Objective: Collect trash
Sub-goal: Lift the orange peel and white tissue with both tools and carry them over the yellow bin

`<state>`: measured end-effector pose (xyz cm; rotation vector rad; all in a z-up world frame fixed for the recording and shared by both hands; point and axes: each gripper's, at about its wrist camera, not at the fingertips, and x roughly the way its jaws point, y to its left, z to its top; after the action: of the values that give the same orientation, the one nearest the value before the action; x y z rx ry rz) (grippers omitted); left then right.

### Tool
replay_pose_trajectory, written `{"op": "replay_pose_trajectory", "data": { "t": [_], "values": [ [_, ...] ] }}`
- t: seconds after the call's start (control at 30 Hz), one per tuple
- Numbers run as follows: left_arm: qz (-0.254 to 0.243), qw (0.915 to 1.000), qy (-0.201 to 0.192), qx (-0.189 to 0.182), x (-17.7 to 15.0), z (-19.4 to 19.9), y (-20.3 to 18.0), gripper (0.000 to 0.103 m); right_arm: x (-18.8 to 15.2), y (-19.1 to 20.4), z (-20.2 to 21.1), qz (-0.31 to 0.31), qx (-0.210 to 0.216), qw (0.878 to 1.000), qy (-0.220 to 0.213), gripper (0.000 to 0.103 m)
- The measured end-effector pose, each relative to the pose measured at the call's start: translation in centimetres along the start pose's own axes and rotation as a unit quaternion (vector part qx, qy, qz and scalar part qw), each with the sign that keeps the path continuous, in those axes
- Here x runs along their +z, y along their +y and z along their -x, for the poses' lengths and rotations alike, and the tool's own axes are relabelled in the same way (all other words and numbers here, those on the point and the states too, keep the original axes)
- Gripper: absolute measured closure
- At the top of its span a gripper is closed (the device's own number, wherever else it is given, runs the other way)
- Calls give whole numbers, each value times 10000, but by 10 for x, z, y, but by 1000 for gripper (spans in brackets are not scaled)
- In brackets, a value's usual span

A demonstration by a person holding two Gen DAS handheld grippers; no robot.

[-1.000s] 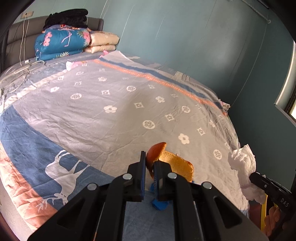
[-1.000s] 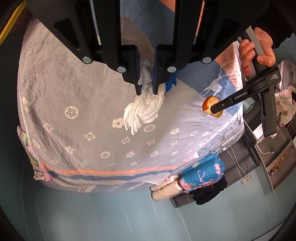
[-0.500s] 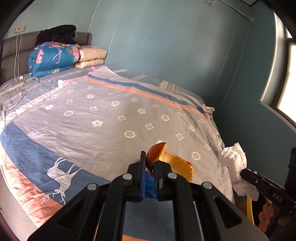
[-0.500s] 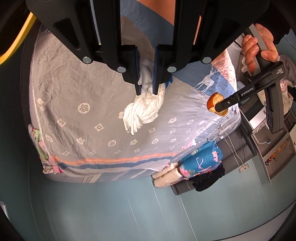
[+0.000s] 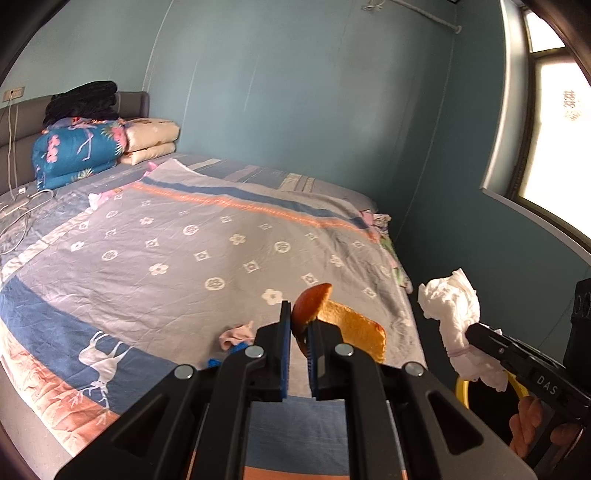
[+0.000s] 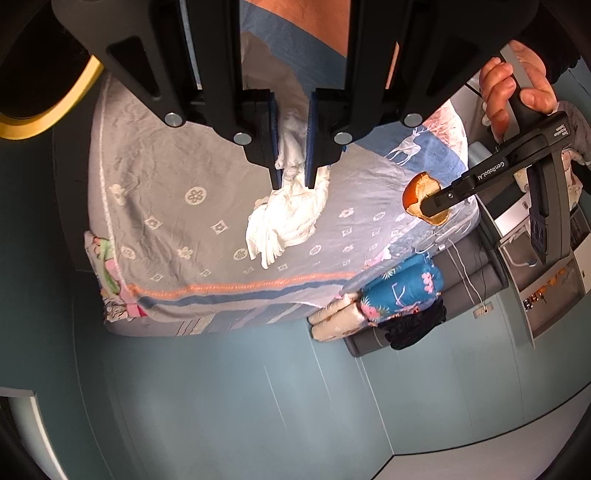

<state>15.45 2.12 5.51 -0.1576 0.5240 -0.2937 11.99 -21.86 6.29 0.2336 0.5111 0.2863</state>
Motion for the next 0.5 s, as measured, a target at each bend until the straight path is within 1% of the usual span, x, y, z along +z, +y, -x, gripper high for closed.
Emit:
{"op": "replay_pose_trajectory", "data": {
  "t": [0.33,0.5],
  "values": [
    [-320,9989,-154,-317,2,16,-53,96,2,-20,53,-112,-80,9991,-410,91],
    [-531,9971,-216,-505,1,22,-84,96,-1,-38,80,-195,-240,9977,-600,91]
  ]
}}
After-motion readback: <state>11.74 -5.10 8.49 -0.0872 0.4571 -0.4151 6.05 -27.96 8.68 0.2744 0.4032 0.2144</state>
